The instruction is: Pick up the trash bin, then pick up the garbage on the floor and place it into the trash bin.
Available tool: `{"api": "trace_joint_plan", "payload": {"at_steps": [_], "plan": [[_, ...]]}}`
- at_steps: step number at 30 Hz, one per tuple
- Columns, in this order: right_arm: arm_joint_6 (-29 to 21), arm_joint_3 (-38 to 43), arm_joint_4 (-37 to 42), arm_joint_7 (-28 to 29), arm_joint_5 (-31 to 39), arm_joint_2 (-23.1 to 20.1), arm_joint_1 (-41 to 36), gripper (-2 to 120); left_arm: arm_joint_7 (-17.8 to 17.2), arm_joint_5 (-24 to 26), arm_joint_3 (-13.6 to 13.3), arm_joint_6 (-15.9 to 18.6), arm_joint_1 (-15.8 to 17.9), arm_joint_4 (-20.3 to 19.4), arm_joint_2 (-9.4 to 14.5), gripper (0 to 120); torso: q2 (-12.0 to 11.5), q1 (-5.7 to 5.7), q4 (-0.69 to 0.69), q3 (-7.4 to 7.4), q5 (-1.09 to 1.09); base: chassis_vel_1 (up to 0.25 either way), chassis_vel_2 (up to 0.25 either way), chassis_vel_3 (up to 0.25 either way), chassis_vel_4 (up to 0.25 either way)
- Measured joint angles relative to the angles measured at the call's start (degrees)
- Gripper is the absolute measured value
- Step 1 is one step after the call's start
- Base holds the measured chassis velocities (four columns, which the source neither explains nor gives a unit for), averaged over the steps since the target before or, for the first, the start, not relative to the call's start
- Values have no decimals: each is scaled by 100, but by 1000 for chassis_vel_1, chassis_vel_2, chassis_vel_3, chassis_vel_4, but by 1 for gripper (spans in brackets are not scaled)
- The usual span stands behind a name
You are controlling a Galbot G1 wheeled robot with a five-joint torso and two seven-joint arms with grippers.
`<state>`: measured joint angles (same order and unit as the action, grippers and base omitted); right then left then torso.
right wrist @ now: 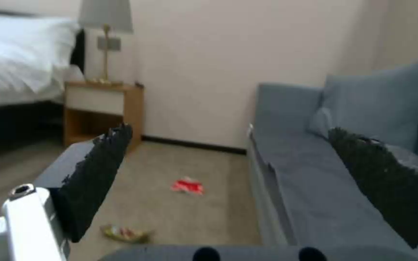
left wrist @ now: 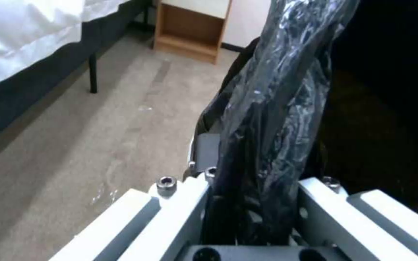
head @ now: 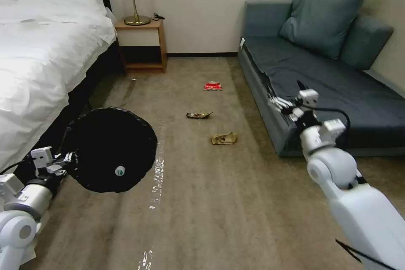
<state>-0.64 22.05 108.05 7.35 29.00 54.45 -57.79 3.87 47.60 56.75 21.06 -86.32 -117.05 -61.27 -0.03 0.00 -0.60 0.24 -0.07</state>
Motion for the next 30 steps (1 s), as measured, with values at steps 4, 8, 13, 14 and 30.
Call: {"api": "trace_joint_plan", "payload": {"at_steps": [4, 8, 13, 14, 30], "plan": [[45, 148, -18, 21, -303, 120, -368, 100, -37, 68, 53, 73, 19, 68, 1, 1, 0, 0, 1, 0, 1, 0, 0, 0, 0], [108, 171, -59, 21, -430, 190, -495, 100, -57, 124, 68, 93, 32, 102, 1, 1, 0, 0, 0, 1, 0, 0, 0, 0, 0], [910, 142, -353, -438, -782, 536, -800, 100, -107, 230, 74, 118, 102, 263, -2, 1, 0, 0, 2, 1, 0, 0, 0, 0, 0], [910, 142, -353, -438, -782, 536, -800, 100, -107, 230, 74, 118, 102, 263, -2, 1, 0, 0, 2, 1, 0, 0, 0, 0, 0], [1160, -40, -529, -568, -1015, 636, -790, 100, -107, 166, 57, 2, 100, 221, -165, 1, 0, 0, 1, 1, 0, 0, 0, 0, 0]]}}
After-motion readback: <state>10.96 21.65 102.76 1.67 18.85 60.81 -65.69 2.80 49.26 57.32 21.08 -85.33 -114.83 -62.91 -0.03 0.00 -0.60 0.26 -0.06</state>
